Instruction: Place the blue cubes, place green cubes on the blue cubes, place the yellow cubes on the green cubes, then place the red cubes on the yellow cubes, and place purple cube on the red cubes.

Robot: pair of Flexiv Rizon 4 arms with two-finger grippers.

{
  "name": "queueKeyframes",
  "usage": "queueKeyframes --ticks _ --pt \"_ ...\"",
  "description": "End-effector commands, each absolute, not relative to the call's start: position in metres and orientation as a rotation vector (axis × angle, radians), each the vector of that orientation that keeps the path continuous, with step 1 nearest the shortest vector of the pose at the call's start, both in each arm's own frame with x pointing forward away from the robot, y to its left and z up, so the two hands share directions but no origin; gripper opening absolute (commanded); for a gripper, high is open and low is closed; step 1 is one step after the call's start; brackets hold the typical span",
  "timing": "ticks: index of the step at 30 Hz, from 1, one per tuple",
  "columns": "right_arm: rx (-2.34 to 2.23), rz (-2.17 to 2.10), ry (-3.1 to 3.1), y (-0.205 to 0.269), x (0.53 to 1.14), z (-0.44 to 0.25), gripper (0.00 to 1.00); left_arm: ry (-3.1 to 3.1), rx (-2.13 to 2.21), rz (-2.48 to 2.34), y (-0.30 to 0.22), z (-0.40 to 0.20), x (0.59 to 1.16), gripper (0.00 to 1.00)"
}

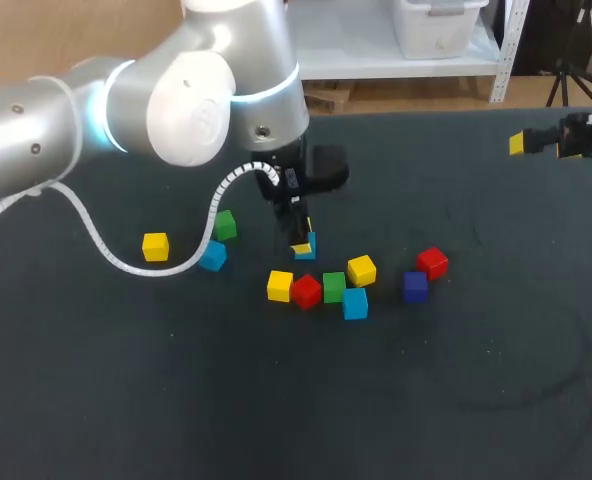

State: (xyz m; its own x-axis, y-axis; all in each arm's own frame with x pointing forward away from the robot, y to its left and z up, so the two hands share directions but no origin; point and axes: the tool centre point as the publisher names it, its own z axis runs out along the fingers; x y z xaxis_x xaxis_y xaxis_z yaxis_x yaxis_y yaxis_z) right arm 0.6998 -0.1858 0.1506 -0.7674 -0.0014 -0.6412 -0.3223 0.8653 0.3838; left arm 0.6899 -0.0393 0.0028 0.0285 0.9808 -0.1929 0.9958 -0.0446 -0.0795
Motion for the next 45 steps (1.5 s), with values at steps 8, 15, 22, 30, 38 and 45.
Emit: queueKeyframes --ticks 8,15,22,30,38,45 --pt "-0.23 0.633 2.376 -0.185 0.699 0.151 1.0 2.116 2.2 -0.297 -0.038 0.008 0.693 1.0" --pt "-0.23 0.633 2.376 -0.185 0.699 0.151 1.0 2.001 2.284 -0.228 -0.027 0.028 0.689 1.0" --pt "-0.23 0.633 2.376 -0.185 0.699 0.151 1.0 1.801 2.467 -0.13 0.0 0.049 0.672 1.0" --pt "-0.23 0.633 2.376 -0.185 0.699 0.151 1.0 1.807 2.519 -0.124 0.04 0.046 0.657 1.0" --pt "-0.23 0.633 2.376 -0.185 0.699 0.151 1.0 1.731 2.581 -0.127 0.065 0.039 0.651 1.0" --pt "-0.23 0.633 2.376 -0.185 0.699 0.151 1.0 1.695 2.611 -0.139 0.084 0.027 0.655 1.0"
